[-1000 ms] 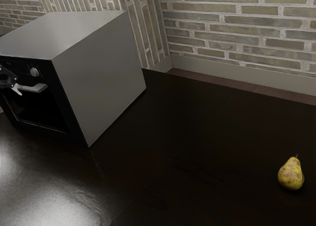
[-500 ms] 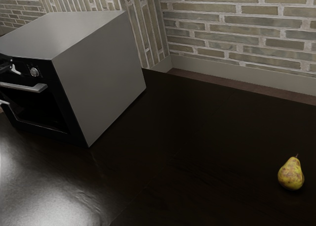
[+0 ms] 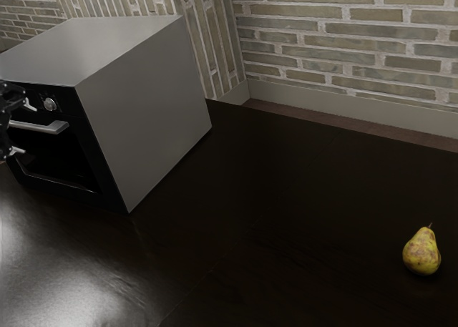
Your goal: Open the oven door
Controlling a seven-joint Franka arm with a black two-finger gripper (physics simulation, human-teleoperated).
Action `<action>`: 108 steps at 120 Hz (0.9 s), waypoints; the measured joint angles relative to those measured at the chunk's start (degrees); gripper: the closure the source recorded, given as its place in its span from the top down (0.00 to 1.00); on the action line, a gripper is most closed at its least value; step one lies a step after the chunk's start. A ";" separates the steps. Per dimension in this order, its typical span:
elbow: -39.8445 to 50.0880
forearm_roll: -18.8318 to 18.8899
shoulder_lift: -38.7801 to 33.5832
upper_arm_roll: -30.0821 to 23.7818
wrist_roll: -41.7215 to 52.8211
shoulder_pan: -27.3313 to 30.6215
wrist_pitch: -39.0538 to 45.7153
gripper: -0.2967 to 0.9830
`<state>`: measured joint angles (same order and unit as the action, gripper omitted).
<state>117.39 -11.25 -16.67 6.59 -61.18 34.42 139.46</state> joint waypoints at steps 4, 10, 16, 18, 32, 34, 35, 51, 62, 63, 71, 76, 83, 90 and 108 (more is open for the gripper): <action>-0.14 -0.08 0.35 -0.31 -0.06 0.02 0.19 0.77; -0.23 -0.21 0.63 -0.60 -0.13 0.02 0.43 0.77; -0.27 -0.32 0.63 -0.71 -0.20 0.37 0.63 0.77; -0.26 -0.34 0.64 -0.73 -0.22 0.50 0.68 0.77; 0.08 -0.91 0.89 -0.78 -0.31 0.89 0.96 0.77; 0.16 -1.14 1.02 -0.78 -0.29 0.92 0.99 0.77; 0.20 -1.24 1.10 -0.78 -0.28 0.94 1.01 0.77; 0.87 -2.25 1.61 -0.79 -0.18 1.64 1.27 0.77; 1.52 -2.77 1.66 -0.79 -0.04 1.99 1.56 0.77; 1.59 -2.82 1.66 -0.79 -0.03 2.00 1.58 0.77; 1.87 -3.11 1.76 -0.79 0.09 2.04 1.76 0.77; 1.93 -3.23 1.88 -0.79 0.15 2.00 1.90 0.77; 1.93 -3.30 2.13 -0.79 0.23 1.76 2.14 0.77; 1.79 -3.35 2.70 -0.79 0.31 1.52 2.43 0.77; 1.43 -3.48 3.66 -0.82 0.55 1.39 3.26 0.77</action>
<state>118.82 -14.72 -13.02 5.77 -60.63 35.81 142.72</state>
